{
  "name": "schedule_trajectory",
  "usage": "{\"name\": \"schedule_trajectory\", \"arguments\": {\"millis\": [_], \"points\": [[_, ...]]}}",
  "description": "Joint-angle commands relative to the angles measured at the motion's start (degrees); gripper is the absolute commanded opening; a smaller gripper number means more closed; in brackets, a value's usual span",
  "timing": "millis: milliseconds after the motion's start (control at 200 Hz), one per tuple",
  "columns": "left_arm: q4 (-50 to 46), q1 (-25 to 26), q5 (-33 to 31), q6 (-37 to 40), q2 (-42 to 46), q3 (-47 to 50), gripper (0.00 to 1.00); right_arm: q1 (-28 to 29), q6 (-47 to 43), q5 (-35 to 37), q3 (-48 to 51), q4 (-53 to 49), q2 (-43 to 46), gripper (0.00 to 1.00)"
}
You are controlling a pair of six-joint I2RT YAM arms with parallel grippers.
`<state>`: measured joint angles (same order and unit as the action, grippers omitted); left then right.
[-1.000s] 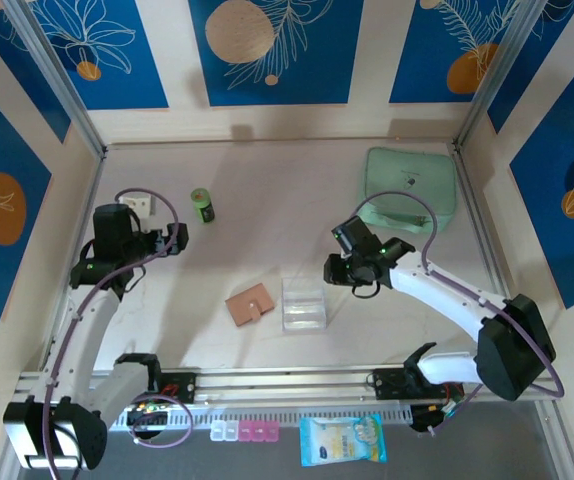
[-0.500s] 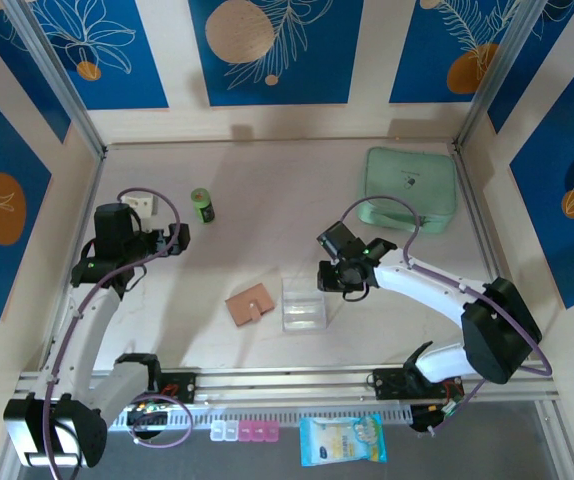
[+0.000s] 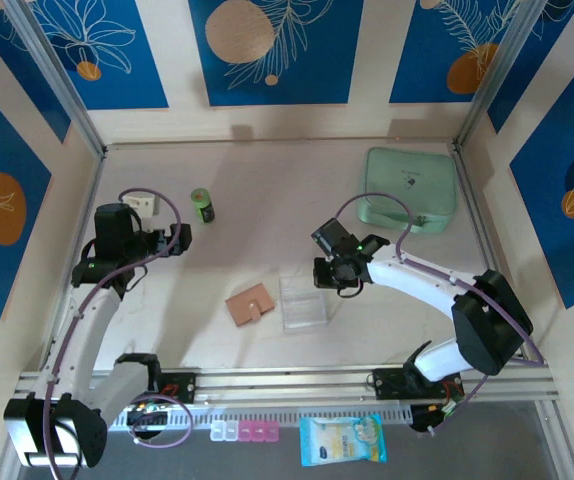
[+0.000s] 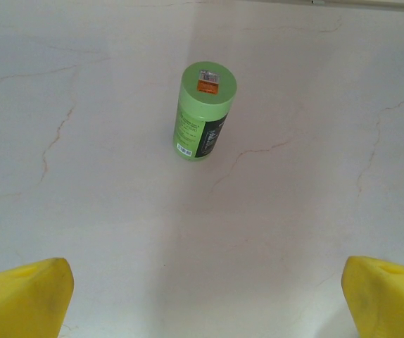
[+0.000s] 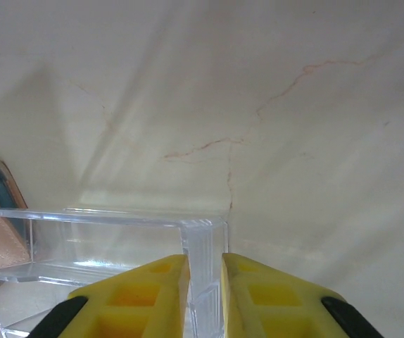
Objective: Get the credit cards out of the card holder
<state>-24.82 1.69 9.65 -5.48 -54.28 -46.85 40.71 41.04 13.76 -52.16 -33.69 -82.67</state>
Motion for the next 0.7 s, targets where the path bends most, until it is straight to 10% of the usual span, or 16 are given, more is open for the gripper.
{"name": "schedule_trajectory", "arguments": {"millis": [0, 695], "points": [[1.2, 0.4, 1.2, 0.8, 0.7, 1.0, 0.97, 0.8, 0.8, -0.4, -0.9, -0.8, -1.4, 0.20], [1.3, 0.4, 0.6, 0.9, 1.4, 1.2, 0.97, 2.3, 0.7, 0.6, -2.2, -2.5, 0.2, 0.21]]}}
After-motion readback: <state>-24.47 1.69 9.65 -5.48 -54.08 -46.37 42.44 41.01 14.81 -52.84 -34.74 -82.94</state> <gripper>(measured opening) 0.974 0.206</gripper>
